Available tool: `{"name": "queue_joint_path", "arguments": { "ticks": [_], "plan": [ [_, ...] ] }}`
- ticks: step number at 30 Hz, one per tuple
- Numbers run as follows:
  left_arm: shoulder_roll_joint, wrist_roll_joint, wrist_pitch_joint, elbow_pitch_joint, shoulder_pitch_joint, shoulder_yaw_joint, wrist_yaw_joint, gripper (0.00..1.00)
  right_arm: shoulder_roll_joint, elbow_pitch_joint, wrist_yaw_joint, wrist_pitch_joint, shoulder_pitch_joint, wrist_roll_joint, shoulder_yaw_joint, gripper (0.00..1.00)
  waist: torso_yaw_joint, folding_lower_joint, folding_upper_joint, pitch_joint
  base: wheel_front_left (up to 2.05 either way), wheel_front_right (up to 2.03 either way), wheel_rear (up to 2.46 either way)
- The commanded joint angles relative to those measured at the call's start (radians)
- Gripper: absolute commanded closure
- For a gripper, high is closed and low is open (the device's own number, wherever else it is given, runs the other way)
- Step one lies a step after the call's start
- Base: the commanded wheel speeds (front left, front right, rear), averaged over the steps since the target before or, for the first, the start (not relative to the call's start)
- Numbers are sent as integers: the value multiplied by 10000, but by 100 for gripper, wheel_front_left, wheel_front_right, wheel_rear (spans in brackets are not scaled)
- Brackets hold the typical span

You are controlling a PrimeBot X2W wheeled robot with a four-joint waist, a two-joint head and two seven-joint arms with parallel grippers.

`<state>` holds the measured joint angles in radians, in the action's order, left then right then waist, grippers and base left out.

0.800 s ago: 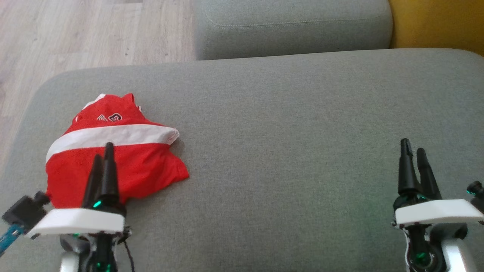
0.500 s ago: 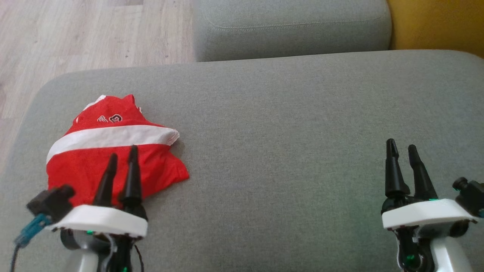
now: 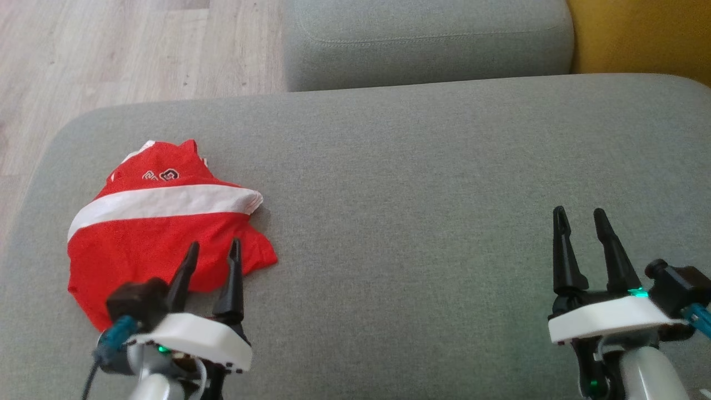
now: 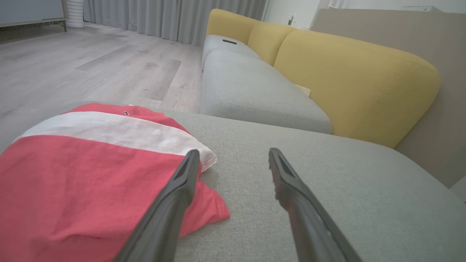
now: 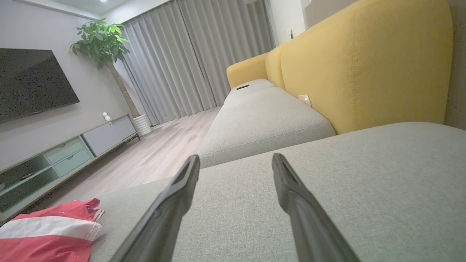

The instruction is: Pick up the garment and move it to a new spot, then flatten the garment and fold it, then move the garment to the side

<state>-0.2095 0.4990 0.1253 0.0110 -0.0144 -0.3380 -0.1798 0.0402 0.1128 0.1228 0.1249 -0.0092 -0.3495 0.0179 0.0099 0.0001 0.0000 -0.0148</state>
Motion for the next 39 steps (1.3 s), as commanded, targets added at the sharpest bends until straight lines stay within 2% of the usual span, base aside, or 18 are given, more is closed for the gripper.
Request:
{"name": "queue_joint_path", "arguments": {
  "ticks": [1, 16, 18, 21, 22, 27, 33, 39],
  "plan": [
    [-291, -349, 171, -366, 630, 35, -181, 0, 76, -415, 53, 165, -304, 412, 180, 0, 0, 0, 0, 4, 0, 0, 0],
    [-1041, -1993, 638, -242, 1029, -1670, -1199, 0, 86, -644, 63, 636, -253, 2436, 582, 0, -21, 0, 0, 15, 0, 0, 0],
    [-999, -1940, 696, -260, 1004, -1709, -1254, 0, 87, -679, 64, 695, -241, 2567, 588, 0, -17, 0, 0, 11, 0, 0, 0],
    [-666, -1418, 813, -266, 753, -1301, -977, 0, 89, -724, 67, 813, -198, 2453, 588, 0, 8, 0, 0, -6, 0, 0, 0],
    [-666, -1418, 813, -266, 753, -1301, -977, 0, 89, -724, 67, 813, -198, 2453, 588, 0, 8, 0, 0, -6, 0, 0, 0],
    [-202, -1529, 960, -265, 433, -602, -350, 0, 92, -676, 70, 960, -131, 2036, 446, 0, 38, -1, 0, -24, 0, 0, 0],
    [579, -1871, 1134, 3, 23, 275, 587, 0, 96, -412, 74, 1136, -37, 1887, 437, 0, 51, -1, 0, -66, 0, 0, 0],
    [1162, -2756, 1310, 276, -230, 937, 1334, 0, 99, -114, 78, 1313, 40, 2073, 640, 0, 27, -1, 0, -114, 0, 0, 0]
  ]
}}
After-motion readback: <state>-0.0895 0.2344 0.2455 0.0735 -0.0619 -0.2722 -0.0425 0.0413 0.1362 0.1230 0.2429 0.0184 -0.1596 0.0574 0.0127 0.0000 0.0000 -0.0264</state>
